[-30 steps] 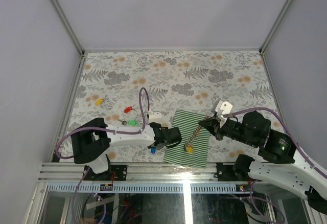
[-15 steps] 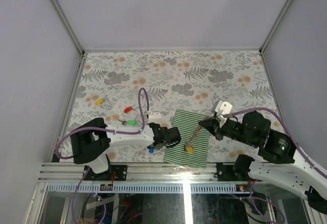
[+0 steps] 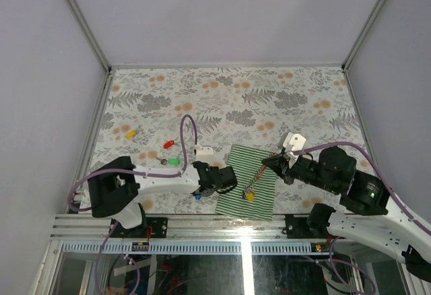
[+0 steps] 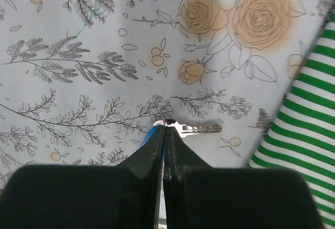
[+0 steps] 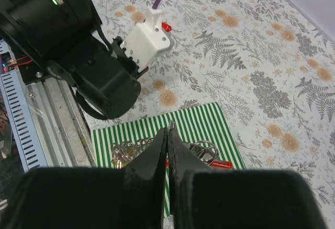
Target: Put the keys on the keyring
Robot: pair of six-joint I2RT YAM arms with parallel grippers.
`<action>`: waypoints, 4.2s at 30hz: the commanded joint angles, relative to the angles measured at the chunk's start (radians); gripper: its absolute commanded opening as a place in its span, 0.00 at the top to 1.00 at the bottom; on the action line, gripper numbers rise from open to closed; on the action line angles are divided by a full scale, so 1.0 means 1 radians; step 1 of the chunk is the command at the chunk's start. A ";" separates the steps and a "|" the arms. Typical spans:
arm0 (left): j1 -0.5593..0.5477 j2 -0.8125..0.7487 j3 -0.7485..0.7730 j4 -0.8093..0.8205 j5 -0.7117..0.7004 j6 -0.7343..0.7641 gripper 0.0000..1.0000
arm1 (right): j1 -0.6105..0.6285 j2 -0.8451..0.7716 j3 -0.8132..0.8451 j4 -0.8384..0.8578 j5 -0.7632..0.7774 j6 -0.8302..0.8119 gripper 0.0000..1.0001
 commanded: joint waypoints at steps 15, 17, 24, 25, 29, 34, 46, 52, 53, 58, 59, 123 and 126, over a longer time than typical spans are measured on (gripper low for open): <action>-0.005 -0.534 -0.141 0.611 0.262 0.810 0.99 | -0.001 -0.096 -0.064 0.164 -0.011 -0.154 1.00; -0.004 -0.566 -0.149 0.653 0.341 0.900 0.99 | 0.000 -0.102 -0.086 0.214 -0.044 -0.147 1.00; 0.003 -0.724 -0.229 0.819 0.473 1.201 1.00 | 0.000 -0.036 -0.082 0.286 -0.123 -0.098 1.00; 0.022 -0.749 -0.242 0.844 0.498 1.233 1.00 | 0.000 -0.013 -0.061 0.276 -0.128 -0.087 1.00; 0.153 -0.821 -0.283 0.921 0.660 1.284 1.00 | -0.001 0.108 0.062 0.190 -0.121 -0.064 1.00; 0.287 -0.857 -0.314 0.983 0.838 1.335 1.00 | -0.003 0.209 0.097 0.211 -0.217 -0.115 1.00; 0.503 -0.944 -0.226 0.945 1.195 1.484 1.00 | -0.329 0.393 0.165 0.380 -0.874 -0.029 1.00; 0.511 -0.942 -0.163 0.965 1.354 1.569 1.00 | -0.357 0.453 0.162 0.571 -1.102 0.105 1.00; 0.513 -0.936 -0.151 0.961 1.373 1.581 1.00 | -0.360 0.459 0.164 0.590 -1.125 0.119 1.00; 0.513 -0.896 -0.080 0.941 1.464 1.621 1.00 | -0.362 0.485 0.174 0.726 -1.234 0.228 1.00; 0.512 -0.893 -0.071 0.940 1.480 1.625 1.00 | -0.362 0.488 0.171 0.765 -1.247 0.262 1.00; 0.512 -0.791 0.024 0.918 1.617 1.578 1.00 | -0.328 0.553 0.188 0.921 -1.245 0.393 1.00; 0.512 -0.782 0.032 0.906 1.626 1.579 1.00 | -0.329 0.552 0.190 0.921 -1.248 0.392 1.00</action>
